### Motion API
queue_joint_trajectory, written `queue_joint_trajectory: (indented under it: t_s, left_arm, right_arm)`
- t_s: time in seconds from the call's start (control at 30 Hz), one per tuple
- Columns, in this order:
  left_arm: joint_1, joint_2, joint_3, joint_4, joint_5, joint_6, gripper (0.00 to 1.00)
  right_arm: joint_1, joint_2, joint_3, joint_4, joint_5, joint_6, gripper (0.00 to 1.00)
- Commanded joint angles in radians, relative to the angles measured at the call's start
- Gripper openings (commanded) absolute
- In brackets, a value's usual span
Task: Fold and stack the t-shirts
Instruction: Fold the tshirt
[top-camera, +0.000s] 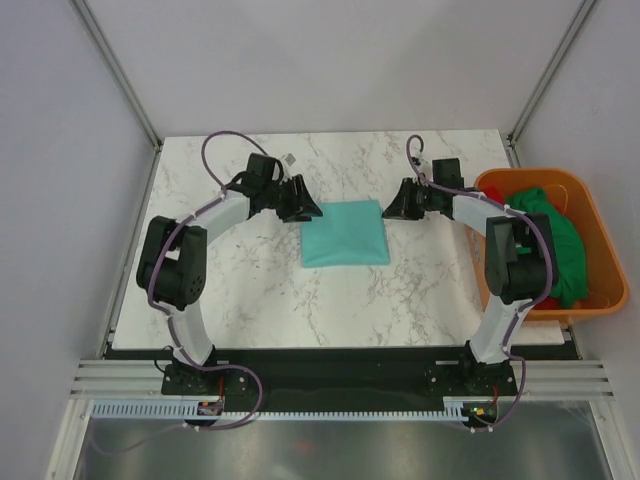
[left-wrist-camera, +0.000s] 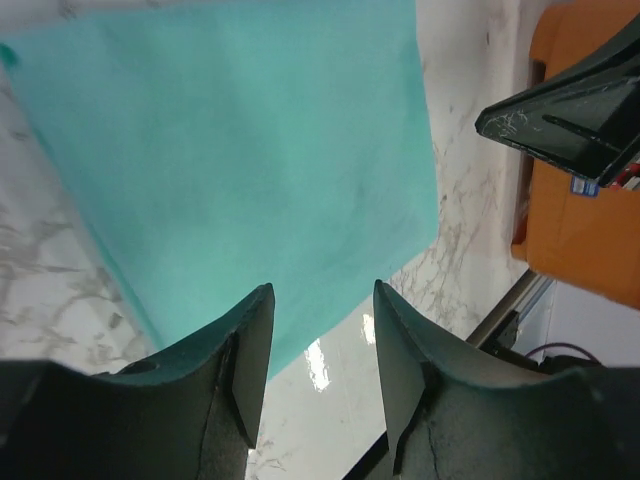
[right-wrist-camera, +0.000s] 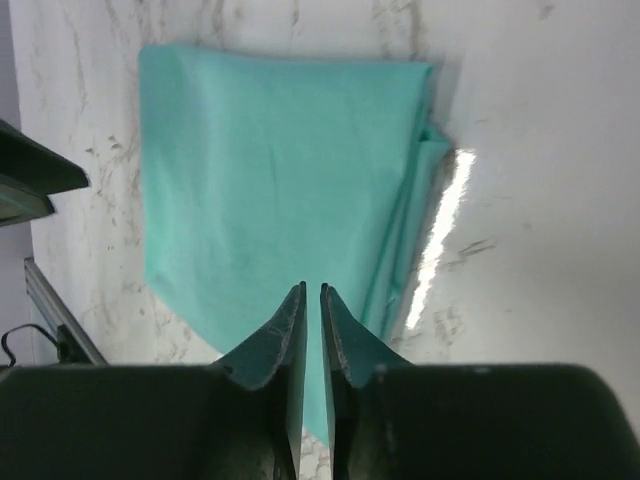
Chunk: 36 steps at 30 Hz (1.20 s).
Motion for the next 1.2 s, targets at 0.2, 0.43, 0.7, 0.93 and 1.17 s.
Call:
queue_joint_trajectory:
  t_s: [0.2,0.43,0.7,0.93,1.17]
  left_arm:
    - [-0.122,-0.054,-0.101,0.008,-0.068,-0.060,0.46]
    - [-0.100,0.004,-0.178,0.009,-0.193,-0.063,0.43]
    - [-0.069,0.066,-0.204,0.006,-0.238,-0.051,0.42]
    - [-0.054,-0.017,-0.174,-0.009,-0.191,-0.038,0.43]
    - [-0.092,-0.146,-0.144,-0.006,-0.071,-0.058,0.45]
  right_arm:
    - [0.181,0.033,0.033,0.015,-0.240,0.050,0.00]
    - [0.223,0.165,0.007,0.050,-0.289,0.035,0.00]
    - [0.169,0.239,-0.055,0.065,-0.303,-0.024,0.00]
    - [0.168,0.106,-0.029,0.050,-0.311,0.024,0.00]
    - [0.158,0.017,-0.098,0.029,-0.262,0.018,0.00]
